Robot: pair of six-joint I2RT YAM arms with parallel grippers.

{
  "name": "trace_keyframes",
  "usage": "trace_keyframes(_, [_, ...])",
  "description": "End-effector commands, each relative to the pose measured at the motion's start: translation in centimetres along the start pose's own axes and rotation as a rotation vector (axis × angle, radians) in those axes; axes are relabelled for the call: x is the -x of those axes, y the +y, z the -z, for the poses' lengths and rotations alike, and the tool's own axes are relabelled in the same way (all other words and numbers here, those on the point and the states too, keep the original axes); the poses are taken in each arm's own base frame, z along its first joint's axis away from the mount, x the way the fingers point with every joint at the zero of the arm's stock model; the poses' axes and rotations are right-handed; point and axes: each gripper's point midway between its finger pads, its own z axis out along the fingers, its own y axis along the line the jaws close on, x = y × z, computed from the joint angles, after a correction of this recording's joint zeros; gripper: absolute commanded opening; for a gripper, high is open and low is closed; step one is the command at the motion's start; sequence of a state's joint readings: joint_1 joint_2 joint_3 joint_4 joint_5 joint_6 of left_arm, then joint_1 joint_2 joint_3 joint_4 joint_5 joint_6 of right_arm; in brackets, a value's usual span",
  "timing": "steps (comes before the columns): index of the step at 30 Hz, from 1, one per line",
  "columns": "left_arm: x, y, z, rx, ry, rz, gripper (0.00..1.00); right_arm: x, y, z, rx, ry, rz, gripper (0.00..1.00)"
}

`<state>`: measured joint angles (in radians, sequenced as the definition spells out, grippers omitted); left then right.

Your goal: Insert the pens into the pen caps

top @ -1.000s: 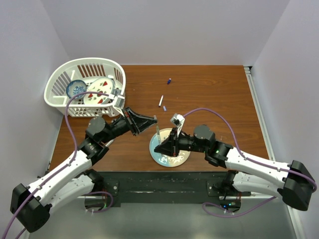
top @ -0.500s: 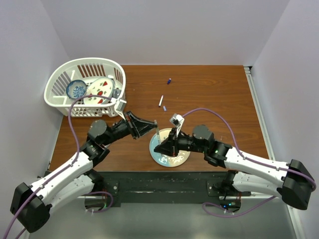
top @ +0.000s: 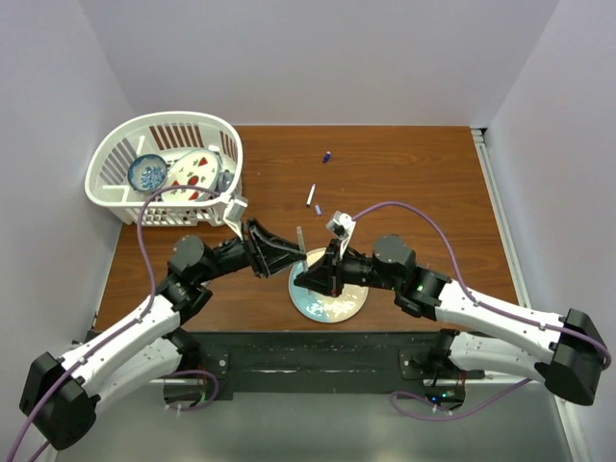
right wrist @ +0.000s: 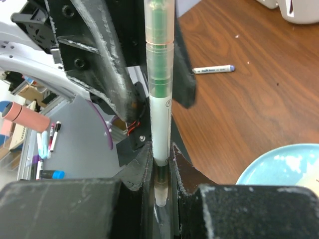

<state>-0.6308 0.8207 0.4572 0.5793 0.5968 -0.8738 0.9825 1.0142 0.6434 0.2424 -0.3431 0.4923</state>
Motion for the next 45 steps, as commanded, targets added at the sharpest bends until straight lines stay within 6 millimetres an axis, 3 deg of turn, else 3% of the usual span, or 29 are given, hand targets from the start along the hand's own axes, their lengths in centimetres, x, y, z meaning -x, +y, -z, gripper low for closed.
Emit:
trace_keyframes(1, [2.6,-2.0,-0.8,-0.012,-0.004,-0.077,0.40,1.5,1.3,-0.1,0.056,-0.029,0.051,0.00])
trace_keyframes(2, [2.8,-2.0,-0.9,-0.007,-0.005,-0.087,0.43,1.4,1.4,0.0,0.061,-0.022,0.051,0.00])
trace_keyframes(3, [3.0,-2.0,-1.0,-0.006,-0.006,-0.093,0.64,1.3,1.5,0.0,0.064,-0.018,0.050,0.00])
trace_keyframes(4, [3.5,-2.5,-1.1,-0.019,-0.016,-0.109,0.70,1.3,1.5,0.0,0.065,-0.016,0.049,0.00])
trace_keyframes(7, [4.4,-3.6,-1.2,-0.058,-0.029,-0.146,0.72,1.2,1.5,0.0,0.066,-0.009,0.053,0.00])
trace_keyframes(17, [5.2,-2.7,-2.3,-0.019,-0.032,-0.143,0.66,1.0,2.0,0.3,0.086,-0.006,0.044,0.00])
trace_keyframes(22, [5.4,-3.2,-2.8,-0.056,-0.031,-0.124,0.53,0.9,2.0,0.4,0.089,-0.005,0.046,0.00])
trace_keyframes(25, [5.1,-3.2,-2.8,-0.071,-0.025,-0.105,0.24,0.8,2.0,0.4,0.088,-0.004,0.045,0.00])
trace_keyframes(26, [4.8,-3.3,-2.8,-0.081,-0.013,-0.097,0.01,0.9,1.9,0.4,0.080,-0.008,0.044,0.00])
trace_keyframes(28, [3.7,-3.0,-2.5,-0.087,0.008,-0.055,0.00,1.5,1.6,0.5,0.056,-0.035,0.043,0.00])
trace_keyframes(32, [1.6,-2.4,-1.6,-0.102,0.023,0.035,0.00,4.5,1.7,1.0,0.014,-0.156,0.049,0.00])
trace_keyframes(36, [-0.3,-1.3,-0.8,-0.086,0.038,0.086,0.00,9.3,2.4,2.0,-0.037,-0.293,0.093,0.00])
trace_keyframes(45, [-2.7,-0.1,-0.2,-0.097,0.067,0.177,0.00,16.6,1.6,2.1,-0.155,-0.438,0.220,0.00])
